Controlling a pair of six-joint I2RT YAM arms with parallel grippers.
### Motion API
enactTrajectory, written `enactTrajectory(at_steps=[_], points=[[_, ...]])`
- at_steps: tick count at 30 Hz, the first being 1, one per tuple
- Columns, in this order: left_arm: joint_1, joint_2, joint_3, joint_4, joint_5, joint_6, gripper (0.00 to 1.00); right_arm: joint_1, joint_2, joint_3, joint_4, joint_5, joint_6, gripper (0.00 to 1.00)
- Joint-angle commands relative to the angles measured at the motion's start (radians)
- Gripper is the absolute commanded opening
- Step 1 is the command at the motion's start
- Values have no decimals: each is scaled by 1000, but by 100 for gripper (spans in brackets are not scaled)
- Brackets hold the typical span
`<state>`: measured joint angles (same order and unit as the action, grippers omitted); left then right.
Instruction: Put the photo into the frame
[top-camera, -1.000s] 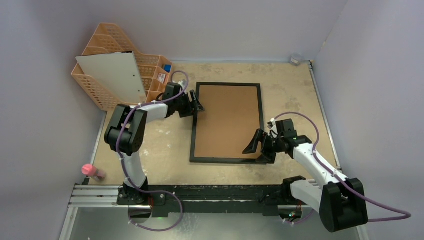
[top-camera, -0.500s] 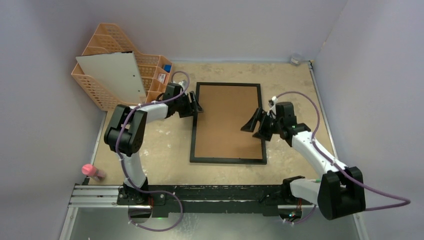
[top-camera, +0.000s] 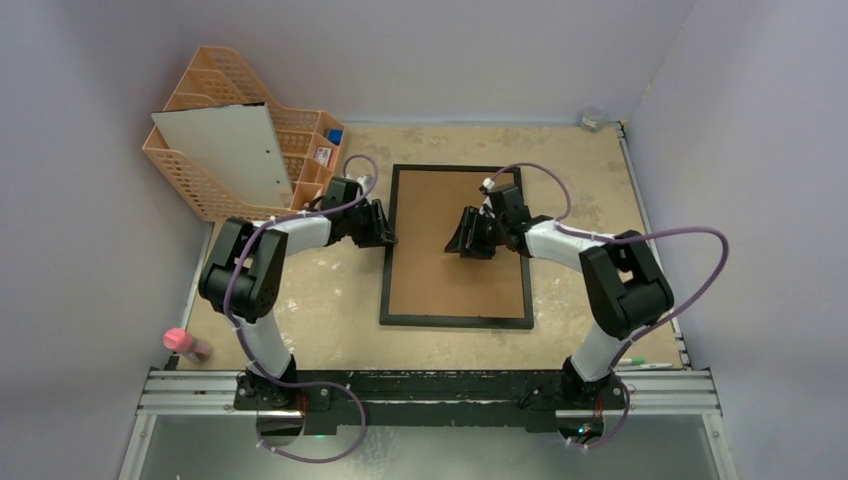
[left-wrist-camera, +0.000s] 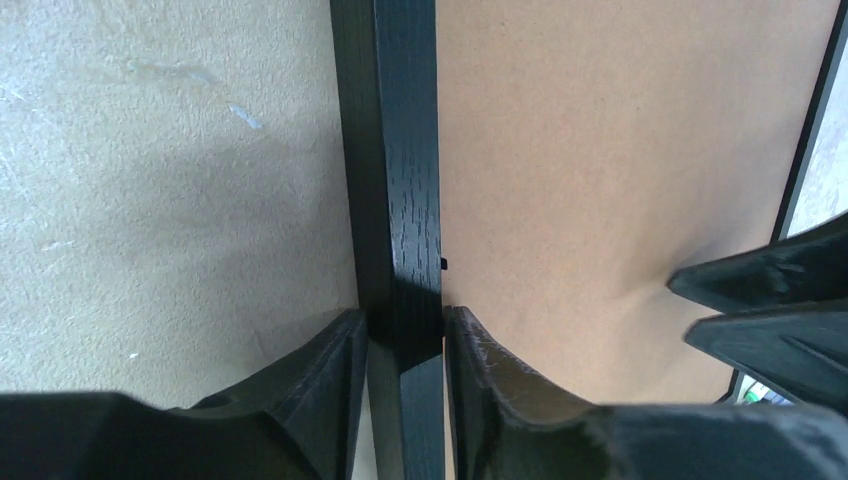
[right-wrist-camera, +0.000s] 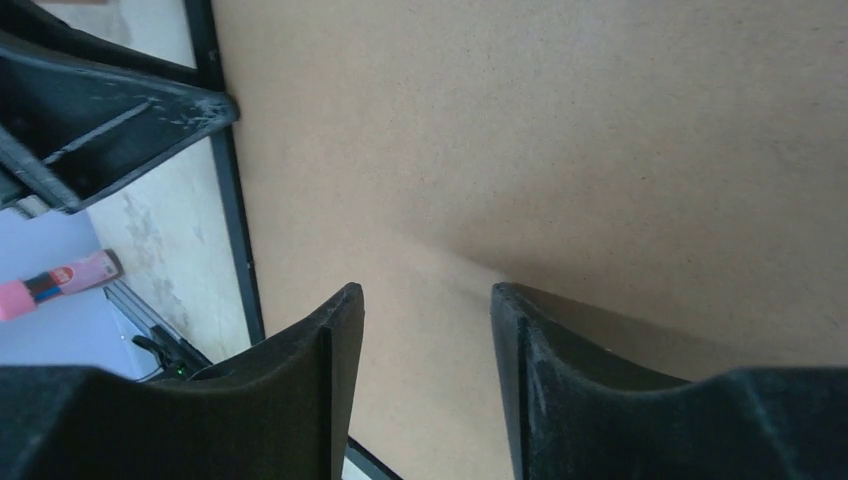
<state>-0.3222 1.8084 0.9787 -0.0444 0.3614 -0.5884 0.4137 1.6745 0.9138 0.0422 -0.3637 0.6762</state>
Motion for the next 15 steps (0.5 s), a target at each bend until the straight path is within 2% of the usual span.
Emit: enactTrajectory(at_steps=[1,6,11,15], points=[[-9,-19,-30,-63,88,71,30,23,51,43,-32,64,-32,52],[-16,-43,-78,-34,138,59,15,27,24,48,-73,128,-43,51],[-31,-66,-116,-21,161,38,7,55,-23,108,-111,159,-54,53],[-46,-116,-172,20,165,-14,5,121,-41,176,-184,238,-42,57]])
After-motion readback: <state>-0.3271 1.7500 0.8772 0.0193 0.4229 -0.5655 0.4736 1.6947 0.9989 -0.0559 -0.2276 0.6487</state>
